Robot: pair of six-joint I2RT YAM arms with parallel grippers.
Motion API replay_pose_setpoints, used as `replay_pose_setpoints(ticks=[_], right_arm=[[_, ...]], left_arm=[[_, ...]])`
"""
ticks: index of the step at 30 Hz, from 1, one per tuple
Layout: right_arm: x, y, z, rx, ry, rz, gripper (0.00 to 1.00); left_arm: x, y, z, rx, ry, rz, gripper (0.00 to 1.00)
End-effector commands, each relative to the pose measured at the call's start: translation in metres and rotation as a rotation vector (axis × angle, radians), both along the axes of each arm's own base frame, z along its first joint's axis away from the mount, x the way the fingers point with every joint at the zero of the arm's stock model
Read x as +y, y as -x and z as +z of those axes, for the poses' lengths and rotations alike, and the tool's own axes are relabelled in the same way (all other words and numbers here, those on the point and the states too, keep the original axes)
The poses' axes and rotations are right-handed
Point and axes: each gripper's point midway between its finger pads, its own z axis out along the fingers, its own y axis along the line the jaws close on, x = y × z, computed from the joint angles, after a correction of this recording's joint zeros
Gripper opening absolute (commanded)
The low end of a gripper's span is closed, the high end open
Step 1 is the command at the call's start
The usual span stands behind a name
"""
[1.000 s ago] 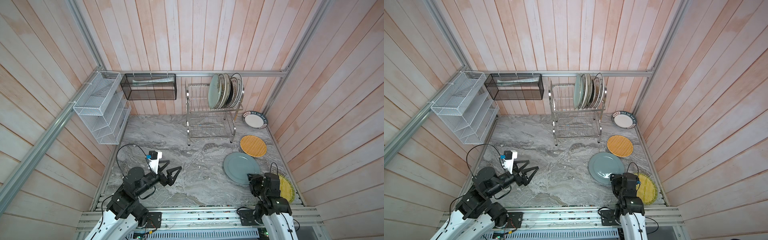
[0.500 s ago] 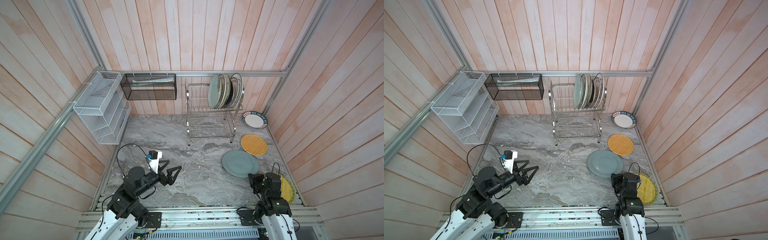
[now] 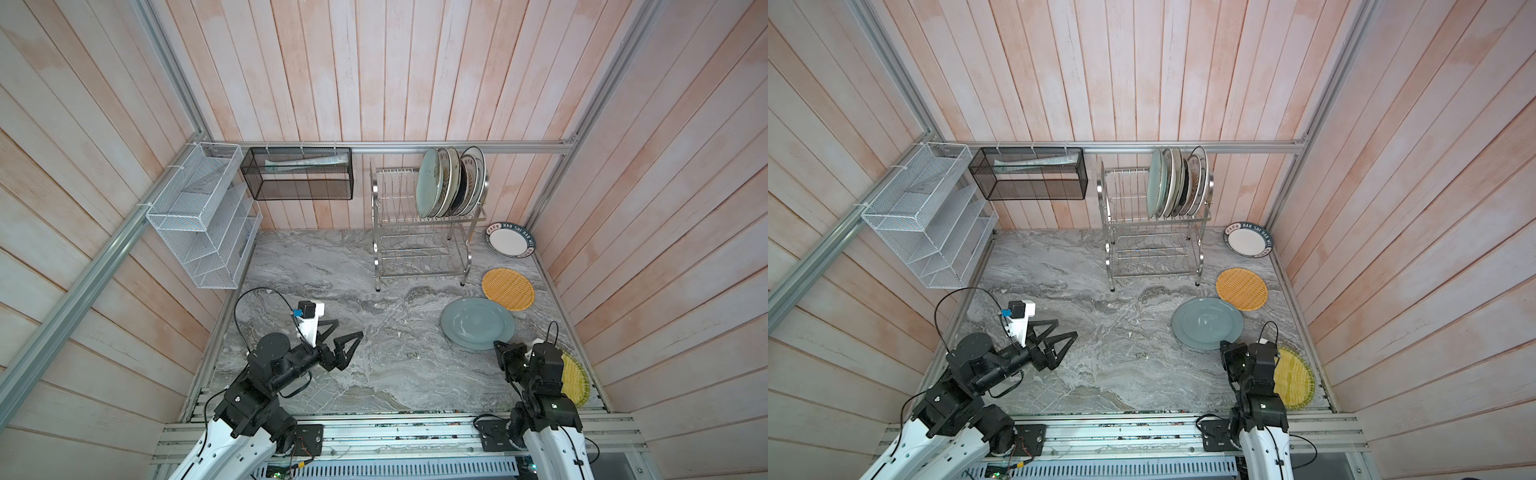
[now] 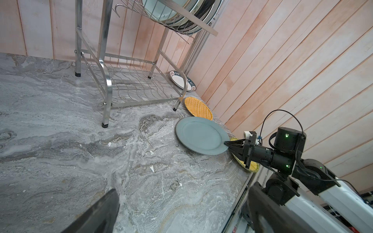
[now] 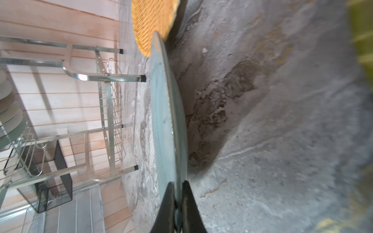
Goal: Load plates into a dish rack
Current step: Move the plate to the center of the table.
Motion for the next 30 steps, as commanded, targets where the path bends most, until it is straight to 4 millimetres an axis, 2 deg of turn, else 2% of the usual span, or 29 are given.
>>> replay_pose_setpoints(ticks=[1, 10, 21, 24, 30], right_arm=[[0.027, 0.014, -0.052, 0.061, -0.034, 0.173, 0.00], [0.064, 0.011, -0.049, 0.050, 0.007, 0.391, 0.00], [0.134, 0.018, -0.046, 0.037, 0.015, 0.729, 0.00], [0.144, 0.018, -0.048, 0.040, 0.023, 0.778, 0.00], [0.145, 0.016, -0.061, 0.079, 0.070, 0.818, 0.00]], left_arm=[[0.000, -0.002, -0.003, -0.010, -0.019, 0.003, 1.00], [0.000, -0.006, -0.007, 0.002, -0.030, 0.013, 1.00], [-0.001, -0.012, -0.013, 0.019, -0.054, 0.028, 1.00], [-0.001, -0.012, -0.014, 0.020, -0.055, 0.027, 1.00], [-0.001, -0.014, -0.019, 0.042, -0.060, 0.037, 1.00]])
